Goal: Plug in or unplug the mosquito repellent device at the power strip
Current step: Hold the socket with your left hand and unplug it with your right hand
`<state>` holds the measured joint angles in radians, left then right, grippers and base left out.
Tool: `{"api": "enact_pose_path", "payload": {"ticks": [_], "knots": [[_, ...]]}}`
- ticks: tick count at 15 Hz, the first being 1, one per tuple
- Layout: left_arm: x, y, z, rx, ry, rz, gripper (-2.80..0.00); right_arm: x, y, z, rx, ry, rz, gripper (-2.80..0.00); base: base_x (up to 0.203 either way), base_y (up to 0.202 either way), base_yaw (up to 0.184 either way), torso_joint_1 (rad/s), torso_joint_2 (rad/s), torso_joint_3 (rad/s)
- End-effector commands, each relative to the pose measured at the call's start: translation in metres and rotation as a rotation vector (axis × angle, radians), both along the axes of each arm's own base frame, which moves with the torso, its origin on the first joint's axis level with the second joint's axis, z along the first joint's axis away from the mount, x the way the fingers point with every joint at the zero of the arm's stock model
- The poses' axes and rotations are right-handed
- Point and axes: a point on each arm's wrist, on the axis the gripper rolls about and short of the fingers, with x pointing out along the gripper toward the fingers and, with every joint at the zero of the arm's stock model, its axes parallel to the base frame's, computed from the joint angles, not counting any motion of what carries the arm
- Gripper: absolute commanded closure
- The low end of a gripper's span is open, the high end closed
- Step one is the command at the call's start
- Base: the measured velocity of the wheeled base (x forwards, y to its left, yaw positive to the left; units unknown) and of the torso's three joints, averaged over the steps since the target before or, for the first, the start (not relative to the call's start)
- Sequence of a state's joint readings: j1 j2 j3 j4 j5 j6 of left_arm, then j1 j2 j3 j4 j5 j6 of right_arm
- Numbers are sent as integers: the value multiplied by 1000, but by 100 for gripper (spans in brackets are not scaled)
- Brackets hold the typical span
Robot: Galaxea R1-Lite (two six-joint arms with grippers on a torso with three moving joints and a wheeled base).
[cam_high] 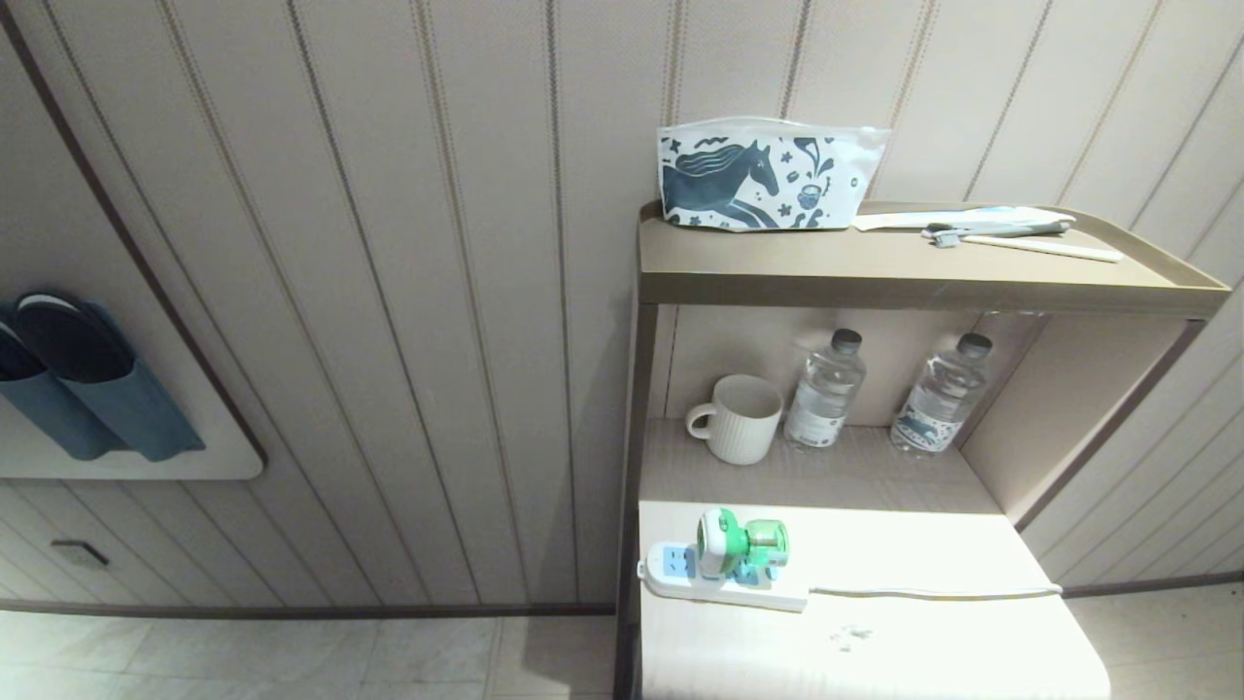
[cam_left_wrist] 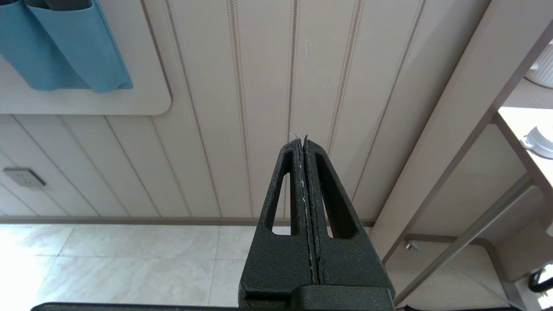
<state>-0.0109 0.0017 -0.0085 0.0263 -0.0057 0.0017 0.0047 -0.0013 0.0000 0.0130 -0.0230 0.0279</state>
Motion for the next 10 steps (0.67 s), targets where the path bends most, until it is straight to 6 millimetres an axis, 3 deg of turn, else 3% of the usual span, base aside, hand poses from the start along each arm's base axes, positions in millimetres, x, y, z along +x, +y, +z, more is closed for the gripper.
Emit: {"api": "enact_pose_path", "payload": {"ticks": [1, 8, 10], "knots": [[0, 0, 0, 0, 0, 0, 0, 0, 0, 0, 9, 3, 0, 0, 0, 0, 0, 0, 0, 0], [0, 0, 0, 0, 0, 0, 0, 0, 0, 0, -6, 1, 6, 0, 0, 0, 0, 0, 0, 0], [0, 0, 0, 0, 0, 0, 0, -5, 0, 16, -16, -47, 25, 0, 0, 0, 0, 0, 0, 0]]}}
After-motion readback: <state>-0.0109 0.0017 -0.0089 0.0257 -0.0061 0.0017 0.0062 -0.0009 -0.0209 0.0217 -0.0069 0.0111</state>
